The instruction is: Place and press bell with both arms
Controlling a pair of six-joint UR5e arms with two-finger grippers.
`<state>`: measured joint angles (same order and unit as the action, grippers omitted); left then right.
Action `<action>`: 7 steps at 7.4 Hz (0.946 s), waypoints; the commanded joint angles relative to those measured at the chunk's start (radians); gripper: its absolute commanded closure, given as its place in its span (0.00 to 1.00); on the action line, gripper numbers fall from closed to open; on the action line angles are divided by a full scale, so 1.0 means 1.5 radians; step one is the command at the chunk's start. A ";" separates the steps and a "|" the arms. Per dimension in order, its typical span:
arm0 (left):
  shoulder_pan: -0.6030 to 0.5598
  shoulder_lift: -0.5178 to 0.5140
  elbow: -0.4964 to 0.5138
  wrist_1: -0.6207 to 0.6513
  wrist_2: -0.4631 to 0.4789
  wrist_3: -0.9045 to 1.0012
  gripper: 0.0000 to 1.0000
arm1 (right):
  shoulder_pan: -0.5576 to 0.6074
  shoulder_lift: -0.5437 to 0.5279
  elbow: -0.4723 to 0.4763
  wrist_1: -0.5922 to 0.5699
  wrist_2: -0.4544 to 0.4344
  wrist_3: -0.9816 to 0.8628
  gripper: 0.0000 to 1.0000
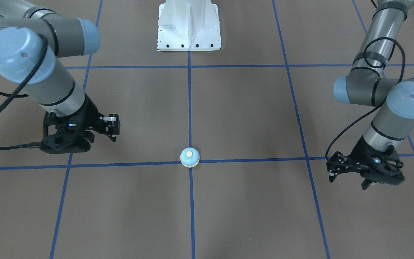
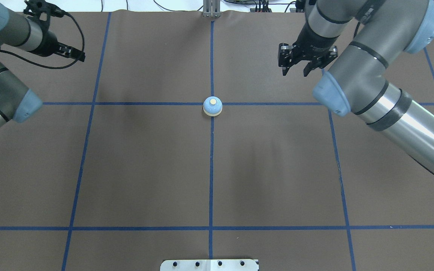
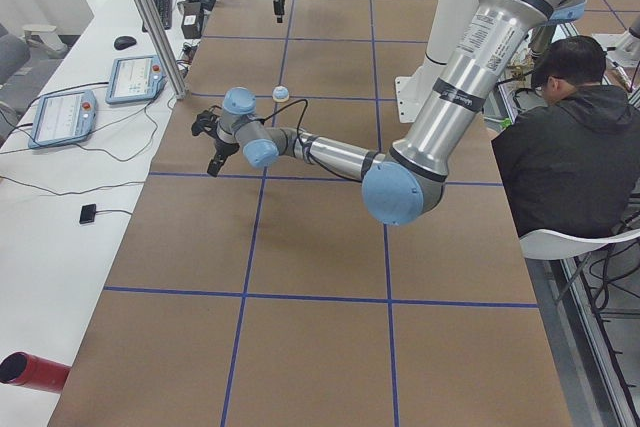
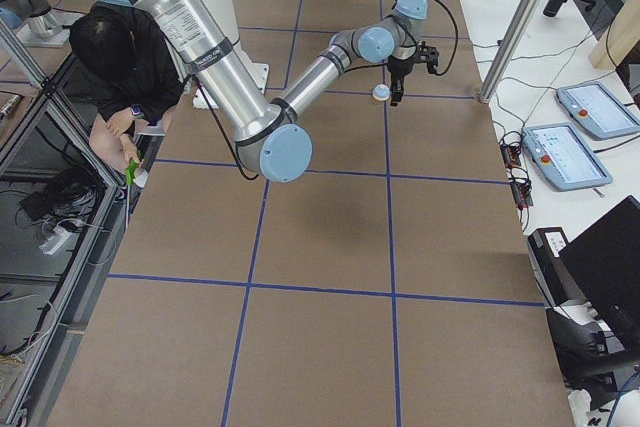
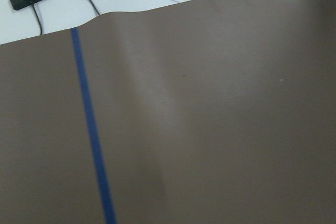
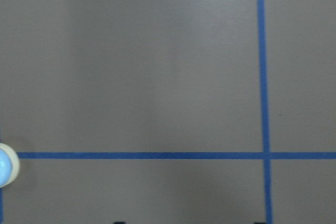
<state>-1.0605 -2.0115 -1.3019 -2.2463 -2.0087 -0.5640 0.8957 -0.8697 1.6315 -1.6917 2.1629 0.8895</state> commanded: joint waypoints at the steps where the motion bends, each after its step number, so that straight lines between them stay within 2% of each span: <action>1: -0.066 0.045 -0.033 0.041 -0.087 0.040 0.00 | -0.059 0.076 -0.079 0.034 -0.044 0.022 1.00; 2: -0.082 0.095 -0.076 0.077 -0.089 0.107 0.00 | -0.074 0.119 -0.130 0.035 -0.059 0.030 1.00; 3: -0.116 0.124 -0.120 0.152 -0.091 0.200 0.00 | -0.086 0.142 -0.165 0.037 -0.063 0.036 1.00; 5: -0.175 0.158 -0.225 0.355 -0.092 0.365 0.00 | -0.099 0.174 -0.245 0.122 -0.079 0.040 1.00; 6: -0.192 0.182 -0.263 0.424 -0.086 0.432 0.00 | -0.110 0.193 -0.274 0.140 -0.088 0.051 1.00; 7: -0.208 0.219 -0.286 0.429 -0.085 0.457 0.00 | -0.121 0.196 -0.275 0.141 -0.102 0.051 1.00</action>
<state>-1.3382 -1.7401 -1.6733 -1.6680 -2.1403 0.0403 0.7340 -0.5937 1.2465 -1.5024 2.0321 0.9600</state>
